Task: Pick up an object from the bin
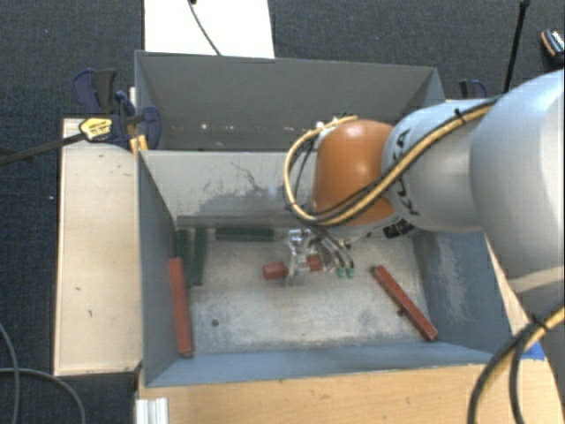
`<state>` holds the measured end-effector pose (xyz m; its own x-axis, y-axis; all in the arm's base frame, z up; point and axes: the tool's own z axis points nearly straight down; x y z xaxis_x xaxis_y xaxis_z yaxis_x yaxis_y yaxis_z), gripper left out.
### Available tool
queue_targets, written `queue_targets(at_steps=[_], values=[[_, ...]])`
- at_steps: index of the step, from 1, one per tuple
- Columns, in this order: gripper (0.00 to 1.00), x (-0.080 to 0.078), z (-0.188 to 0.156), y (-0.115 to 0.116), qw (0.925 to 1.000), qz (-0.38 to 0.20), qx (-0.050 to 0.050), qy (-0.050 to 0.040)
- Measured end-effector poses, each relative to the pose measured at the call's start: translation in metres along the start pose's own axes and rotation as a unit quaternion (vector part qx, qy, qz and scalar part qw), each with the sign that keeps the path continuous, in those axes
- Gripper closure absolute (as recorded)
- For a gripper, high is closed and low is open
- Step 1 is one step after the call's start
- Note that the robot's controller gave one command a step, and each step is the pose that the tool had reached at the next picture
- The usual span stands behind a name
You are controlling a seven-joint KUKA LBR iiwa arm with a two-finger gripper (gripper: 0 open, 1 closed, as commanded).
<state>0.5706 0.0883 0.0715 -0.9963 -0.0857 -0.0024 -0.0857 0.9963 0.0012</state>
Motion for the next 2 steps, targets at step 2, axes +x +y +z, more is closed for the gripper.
queue_targets(at_steps=[2], values=[[1.0,-0.001,-0.159,-0.023,0.9998,-0.02,0.001,-0.0035]])
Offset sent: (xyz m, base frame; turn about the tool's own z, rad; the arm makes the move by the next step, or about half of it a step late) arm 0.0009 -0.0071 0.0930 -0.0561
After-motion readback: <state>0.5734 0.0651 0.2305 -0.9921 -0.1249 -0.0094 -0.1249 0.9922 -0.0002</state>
